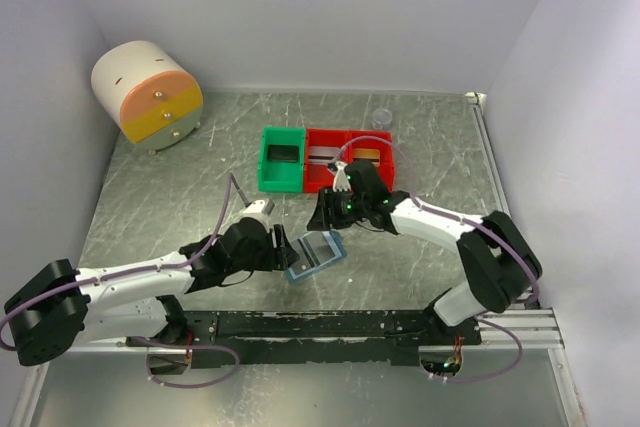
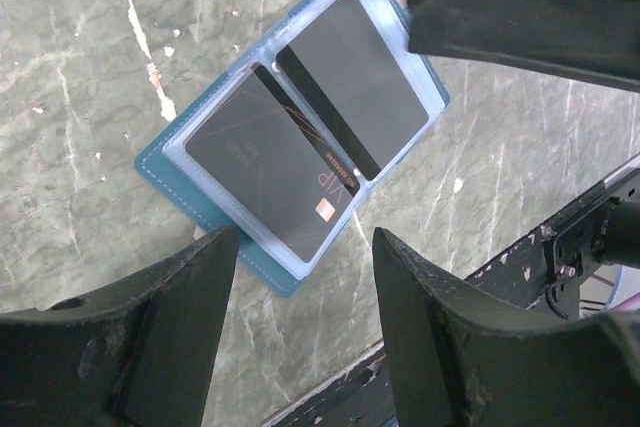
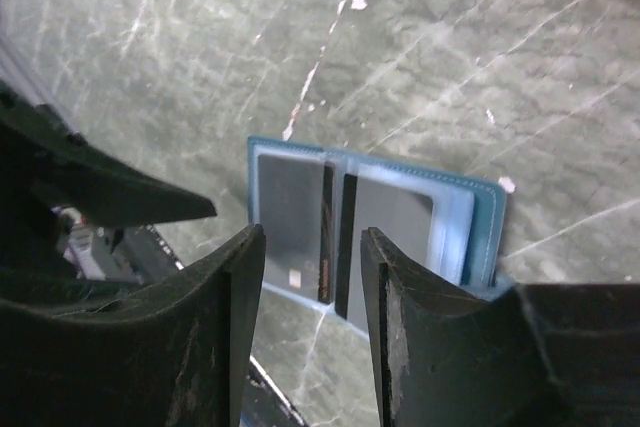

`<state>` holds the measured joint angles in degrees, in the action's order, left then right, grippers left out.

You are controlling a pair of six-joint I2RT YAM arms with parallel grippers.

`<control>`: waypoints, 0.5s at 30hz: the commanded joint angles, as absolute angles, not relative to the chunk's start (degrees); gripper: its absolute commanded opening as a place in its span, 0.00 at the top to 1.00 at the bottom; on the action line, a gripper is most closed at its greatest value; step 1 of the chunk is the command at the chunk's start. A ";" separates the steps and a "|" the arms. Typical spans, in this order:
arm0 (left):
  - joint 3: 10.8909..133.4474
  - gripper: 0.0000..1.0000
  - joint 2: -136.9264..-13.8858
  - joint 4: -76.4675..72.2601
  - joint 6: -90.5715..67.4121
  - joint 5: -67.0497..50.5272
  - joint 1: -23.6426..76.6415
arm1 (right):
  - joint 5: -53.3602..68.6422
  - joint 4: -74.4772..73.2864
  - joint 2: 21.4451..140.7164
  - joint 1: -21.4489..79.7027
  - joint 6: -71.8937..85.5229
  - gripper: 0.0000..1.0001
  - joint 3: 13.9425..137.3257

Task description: Take the credit cards out of the card holder

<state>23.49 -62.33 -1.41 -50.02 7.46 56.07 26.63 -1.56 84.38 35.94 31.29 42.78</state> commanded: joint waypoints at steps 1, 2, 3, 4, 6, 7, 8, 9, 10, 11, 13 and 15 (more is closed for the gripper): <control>24.30 0.32 -62.35 -3.95 -50.97 4.78 56.08 | 19.76 -8.46 89.04 37.17 27.82 0.57 45.97; 24.68 0.32 -62.77 -4.54 -50.58 3.96 56.12 | 19.06 -8.64 89.59 37.28 27.93 0.58 45.23; 25.09 0.32 -63.25 -5.24 -50.18 3.15 56.08 | 17.17 -8.78 89.75 37.27 28.34 0.60 44.46; 25.46 0.32 -63.75 -6.16 -49.69 2.48 56.10 | 13.51 -9.32 89.27 37.42 29.13 0.64 43.48; 25.79 0.31 -64.63 -8.24 -48.23 0.85 56.10 | 3.30 -10.68 86.81 37.97 32.44 0.66 40.40; 26.10 0.31 -65.11 -8.90 -47.63 0.21 56.10 | 3.69 -8.99 85.58 37.99 33.01 0.66 37.82; 26.45 0.31 -65.65 -9.18 -47.30 -0.04 56.11 | 4.69 -7.18 84.19 37.97 33.56 0.66 35.59; 26.86 0.31 -66.29 -9.25 -47.02 -0.14 56.10 | 5.67 -5.99 83.14 38.10 34.59 0.67 33.66; 27.31 0.31 -66.94 -9.20 -46.88 -0.28 56.14 | 7.14 -4.68 82.32 38.33 36.01 0.68 31.87; 27.98 0.31 -67.72 -8.92 -46.66 -0.36 56.08 | 8.14 -3.64 81.47 38.49 36.56 0.69 30.27; 29.25 0.31 -69.30 -8.69 -45.99 -0.66 56.16 | 8.52 -2.55 79.65 38.94 39.55 0.71 27.30; 30.30 0.32 -70.84 -8.76 -46.11 -0.75 56.25 | 10.58 0.12 77.55 39.34 41.60 0.74 24.37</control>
